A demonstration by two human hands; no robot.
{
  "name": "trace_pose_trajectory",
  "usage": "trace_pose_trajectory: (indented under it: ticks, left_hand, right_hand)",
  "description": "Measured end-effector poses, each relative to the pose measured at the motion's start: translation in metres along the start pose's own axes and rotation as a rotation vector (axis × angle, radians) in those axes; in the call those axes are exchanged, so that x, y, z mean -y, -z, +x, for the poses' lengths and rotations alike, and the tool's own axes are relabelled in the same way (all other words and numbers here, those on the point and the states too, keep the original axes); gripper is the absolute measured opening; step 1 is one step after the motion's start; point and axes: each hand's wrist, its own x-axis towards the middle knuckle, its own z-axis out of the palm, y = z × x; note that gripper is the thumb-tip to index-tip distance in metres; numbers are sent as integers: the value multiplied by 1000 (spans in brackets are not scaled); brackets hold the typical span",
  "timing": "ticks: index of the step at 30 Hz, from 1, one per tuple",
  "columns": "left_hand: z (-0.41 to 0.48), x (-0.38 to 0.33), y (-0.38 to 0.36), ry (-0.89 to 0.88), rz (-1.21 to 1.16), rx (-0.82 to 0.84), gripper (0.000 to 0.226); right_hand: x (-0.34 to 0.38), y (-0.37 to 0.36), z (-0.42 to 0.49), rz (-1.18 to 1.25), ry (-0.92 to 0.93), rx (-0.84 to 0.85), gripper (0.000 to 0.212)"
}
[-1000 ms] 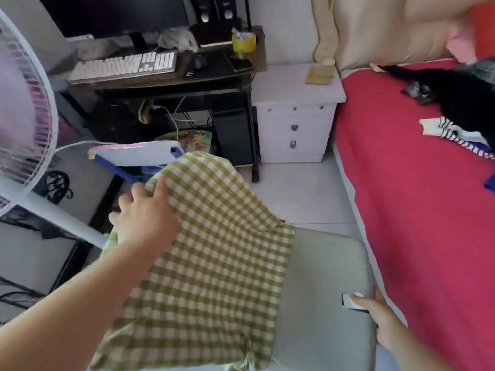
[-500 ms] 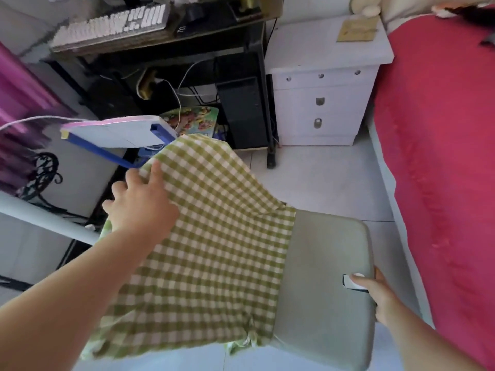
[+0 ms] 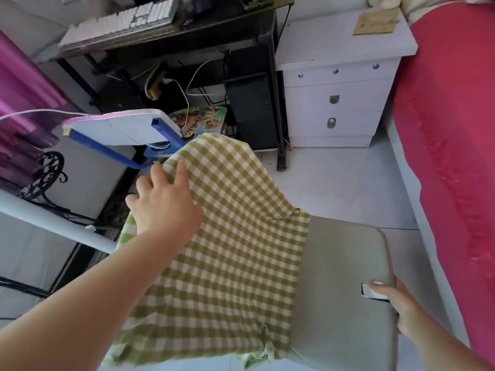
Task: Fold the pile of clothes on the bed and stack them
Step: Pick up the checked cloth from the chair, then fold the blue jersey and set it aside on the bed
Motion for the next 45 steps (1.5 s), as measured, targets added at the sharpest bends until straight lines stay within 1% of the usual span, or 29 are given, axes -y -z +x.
trace_pose_trajectory:
  ticks: [5,8,11,13,18,21,23,25,26,29,34,37,40,45]
  left_hand:
    - [-5,-19,-2,-36,47,-15,79]
    - [-9,-20,-5,-68,92,7,79]
    - [-14,-19,-4,-114,99,45,75]
    - [-20,-20,2,-160,94,59,72]
    - [-38,-28,35,-296,87,75,68]
    - [-53,-40,65,-373,70,112,64]
    - [-63,-48,91,-420,41,151,60]
    - [-73,-56,120,-469,10,188,58]
    - [-77,-60,135,-499,-4,194,58]
    - [-86,-73,181,-607,-45,202,57]
    - [-106,-101,248,-797,-96,240,49]
    - [-121,-123,277,-908,-134,242,48]
    - [-137,-147,301,-1009,-153,234,46]
    - [-168,-193,327,-1142,-133,229,43]
  right_hand:
    - [-8,6,6,-75,5,-54,44]
    - [-10,3,3,-173,17,-90,46]
    - [2,-4,-9,-396,19,-161,51]
    - [18,-9,-26,-586,73,-195,55]
    - [67,-21,-82,-944,234,-99,53]
    - [96,-20,-123,-1088,261,-91,51]
    - [117,-12,-155,-1136,274,-98,50]
    - [137,1,-188,-1192,296,-123,54]
    - [147,8,-205,-1218,308,-139,57]
    - [179,32,-254,-1279,340,-192,56]
    - [227,75,-331,-1323,352,-278,60]
    - [251,102,-372,-1303,364,-355,62]
    - [267,131,-405,-1259,330,-423,64]
    - [273,181,-439,-1181,265,-515,66]
